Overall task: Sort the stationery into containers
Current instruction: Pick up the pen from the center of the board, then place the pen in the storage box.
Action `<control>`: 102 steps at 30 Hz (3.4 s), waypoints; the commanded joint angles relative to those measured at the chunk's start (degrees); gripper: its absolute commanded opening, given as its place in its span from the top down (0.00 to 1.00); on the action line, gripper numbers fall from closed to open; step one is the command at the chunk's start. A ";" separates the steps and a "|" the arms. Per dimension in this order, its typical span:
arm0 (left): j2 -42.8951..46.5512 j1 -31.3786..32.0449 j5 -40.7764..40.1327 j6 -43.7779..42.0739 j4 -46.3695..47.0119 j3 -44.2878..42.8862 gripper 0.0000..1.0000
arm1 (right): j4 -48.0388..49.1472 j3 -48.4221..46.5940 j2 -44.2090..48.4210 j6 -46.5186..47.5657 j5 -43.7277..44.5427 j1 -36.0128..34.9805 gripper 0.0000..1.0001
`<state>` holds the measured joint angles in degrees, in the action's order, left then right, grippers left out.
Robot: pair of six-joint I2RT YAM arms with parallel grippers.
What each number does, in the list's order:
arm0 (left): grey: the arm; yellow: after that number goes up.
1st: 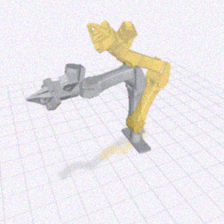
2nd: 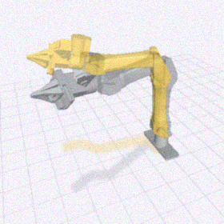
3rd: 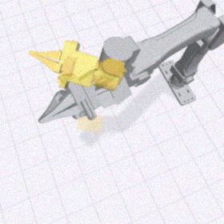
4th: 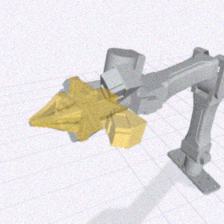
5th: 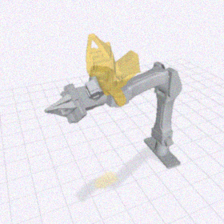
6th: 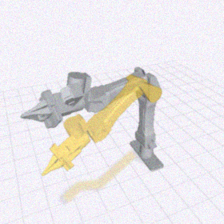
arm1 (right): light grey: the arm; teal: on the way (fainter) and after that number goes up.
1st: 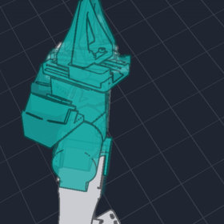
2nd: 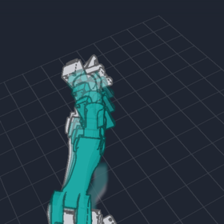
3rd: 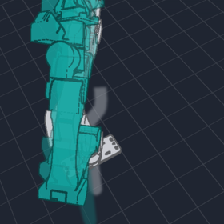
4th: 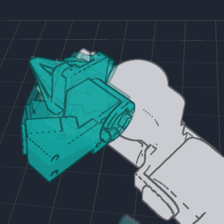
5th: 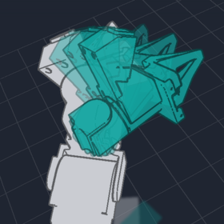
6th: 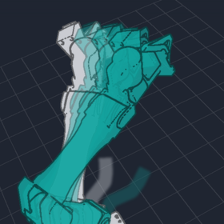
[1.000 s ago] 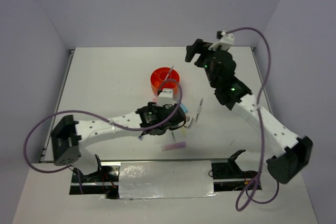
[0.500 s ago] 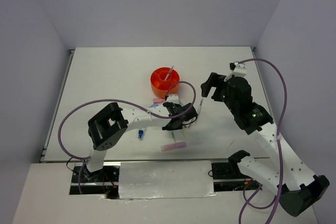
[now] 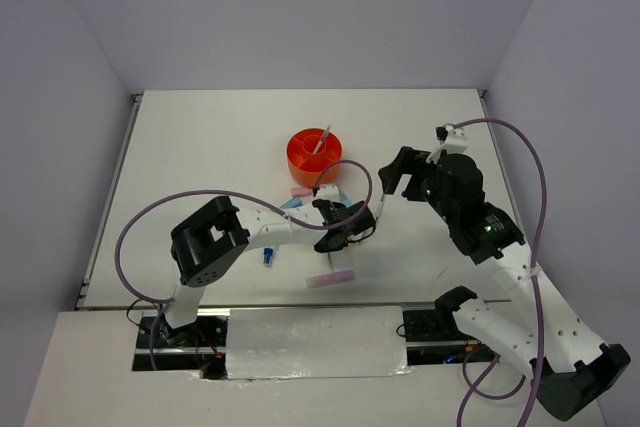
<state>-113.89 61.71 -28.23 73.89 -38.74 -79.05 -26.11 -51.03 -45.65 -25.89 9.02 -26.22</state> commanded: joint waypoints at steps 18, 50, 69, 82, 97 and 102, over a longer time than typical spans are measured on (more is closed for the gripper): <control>18.25 0.87 -4.55 -14.38 17.89 12.86 1.00 | 19.76 11.82 -3.56 -10.05 -12.44 -2.51 0.11; 45.68 1.04 3.18 -31.35 50.97 38.71 0.65 | 34.63 9.80 -19.83 -16.39 -5.77 -17.90 1.00; 63.76 0.87 -13.44 -18.69 -1.16 26.13 0.01 | 57.36 -13.48 -38.09 12.17 9.09 -11.32 1.00; 72.84 0.69 -14.58 -22.11 -4.42 30.09 0.01 | 64.94 -19.92 -52.17 16.04 5.05 -7.97 1.00; 68.80 0.69 -10.53 -24.14 3.31 33.69 0.01 | 74.27 -8.74 -53.67 14.90 2.94 -8.15 0.79; 65.73 0.69 -7.90 -24.41 7.09 33.69 0.01 | 75.24 -5.23 -48.84 14.99 1.10 -8.85 0.37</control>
<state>-46.81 62.43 -38.13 50.87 -36.49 -45.45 43.94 -57.56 -99.11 -11.40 11.22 -34.46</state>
